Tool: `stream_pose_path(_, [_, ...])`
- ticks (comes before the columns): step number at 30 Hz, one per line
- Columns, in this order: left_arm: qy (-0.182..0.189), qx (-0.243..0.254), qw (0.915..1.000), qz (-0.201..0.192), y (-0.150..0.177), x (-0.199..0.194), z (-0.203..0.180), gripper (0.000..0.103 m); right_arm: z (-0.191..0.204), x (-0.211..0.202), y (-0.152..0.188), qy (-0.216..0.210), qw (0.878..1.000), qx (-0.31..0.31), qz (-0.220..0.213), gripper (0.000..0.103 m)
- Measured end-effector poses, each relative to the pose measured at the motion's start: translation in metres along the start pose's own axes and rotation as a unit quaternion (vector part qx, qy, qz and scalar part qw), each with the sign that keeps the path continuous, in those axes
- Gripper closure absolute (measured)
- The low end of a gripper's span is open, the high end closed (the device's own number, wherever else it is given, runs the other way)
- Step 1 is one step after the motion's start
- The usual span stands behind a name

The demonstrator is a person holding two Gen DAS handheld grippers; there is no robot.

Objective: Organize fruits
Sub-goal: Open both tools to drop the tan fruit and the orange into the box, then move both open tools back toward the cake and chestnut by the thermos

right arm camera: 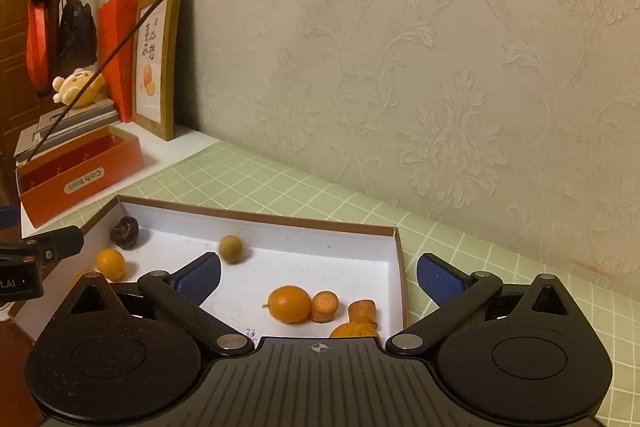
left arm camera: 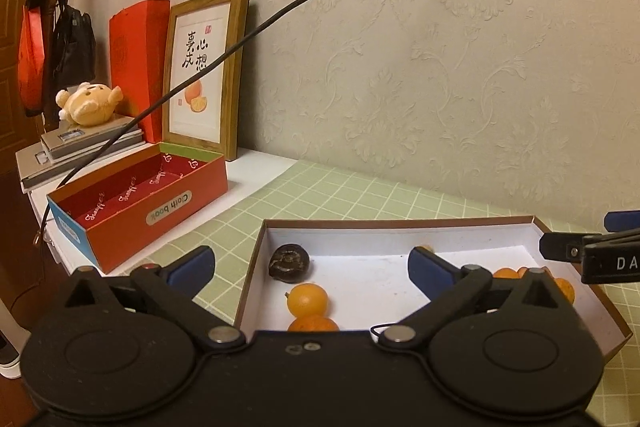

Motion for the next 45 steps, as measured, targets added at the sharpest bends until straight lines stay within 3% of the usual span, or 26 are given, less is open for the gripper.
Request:
stream_pose_path(11, [0.005, 0.000, 1.0000, 0.002, -0.002, -0.006, -0.002, 0.006, -0.005, -0.005, 0.002, 0.003, 1.000, 0.010, 0.006, 0.000])
stream_pose_path(18, [0.035, -0.021, 0.9990, -0.018, -0.017, -0.026, -0.026, 0.006, -0.024, -0.034, 0.004, 0.016, 1.000, 0.007, -0.005, 0.000])
stream_pose_path(23, [0.080, -0.026, 0.9964, -0.011, -0.021, -0.031, -0.067, 0.008, -0.057, -0.065, 0.004, 0.055, 0.998, -0.002, -0.019, 0.000])
stream_pose_path(26, [0.106, -0.008, 0.9943, -0.006, -0.016, -0.033, -0.098, 0.014, -0.087, -0.085, 0.007, 0.077, 0.997, 0.023, -0.022, 0.000])
stream_pose_path(35, [0.144, 0.029, 0.9887, -0.030, -0.012, -0.044, -0.173, 0.009, -0.166, -0.139, 0.027, 0.139, 0.988, 0.070, -0.023, 0.000])
stream_pose_path(45, [0.229, 0.050, 0.9714, -0.036, -0.006, -0.066, -0.269, 0.006, -0.235, -0.188, 0.060, 0.199, 0.974, 0.103, -0.021, 0.000])
Point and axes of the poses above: each gripper's, at about its wrist camera, not at the fingertips, and x roughly the way its jaws point, z to its left, y to its underside, the point moved 10 cm from there along x, roughly the way its jaws point, and after that the axes turned 1 degree about -z, right-handed, at the moved point
